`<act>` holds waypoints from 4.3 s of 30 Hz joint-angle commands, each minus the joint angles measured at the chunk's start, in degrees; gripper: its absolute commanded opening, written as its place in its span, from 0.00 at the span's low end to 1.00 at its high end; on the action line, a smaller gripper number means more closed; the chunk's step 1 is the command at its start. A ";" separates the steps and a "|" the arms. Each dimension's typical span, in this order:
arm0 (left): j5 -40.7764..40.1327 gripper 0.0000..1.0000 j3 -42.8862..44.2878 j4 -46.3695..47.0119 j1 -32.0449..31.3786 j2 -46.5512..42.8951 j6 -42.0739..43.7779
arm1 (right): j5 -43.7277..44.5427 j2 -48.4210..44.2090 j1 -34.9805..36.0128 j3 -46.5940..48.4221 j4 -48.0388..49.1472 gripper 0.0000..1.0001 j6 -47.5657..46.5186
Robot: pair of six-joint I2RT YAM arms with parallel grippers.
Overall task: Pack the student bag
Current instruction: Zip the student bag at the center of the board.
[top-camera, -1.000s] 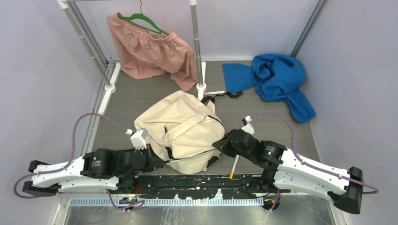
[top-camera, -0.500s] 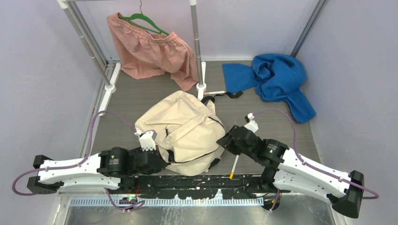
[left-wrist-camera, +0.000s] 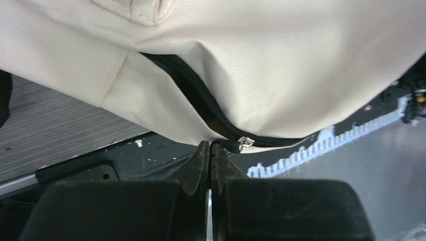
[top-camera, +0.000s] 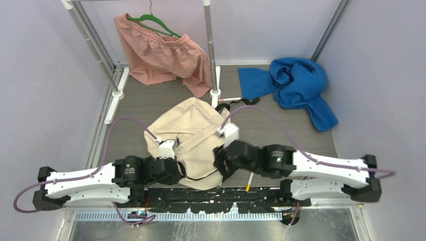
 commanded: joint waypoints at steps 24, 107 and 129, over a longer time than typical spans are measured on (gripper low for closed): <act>10.13 0.00 -0.76 4.17 13.34 -5.38 5.85 | 17.03 17.80 20.18 -8.33 26.18 0.05 -42.82; 33.69 0.00 -1.46 7.69 36.46 0.09 19.47 | 11.88 10.36 17.47 -9.67 21.85 0.01 -27.11; 13.92 0.00 4.80 -5.11 39.24 -1.59 16.26 | 14.61 5.94 17.43 -16.67 20.31 0.01 -24.12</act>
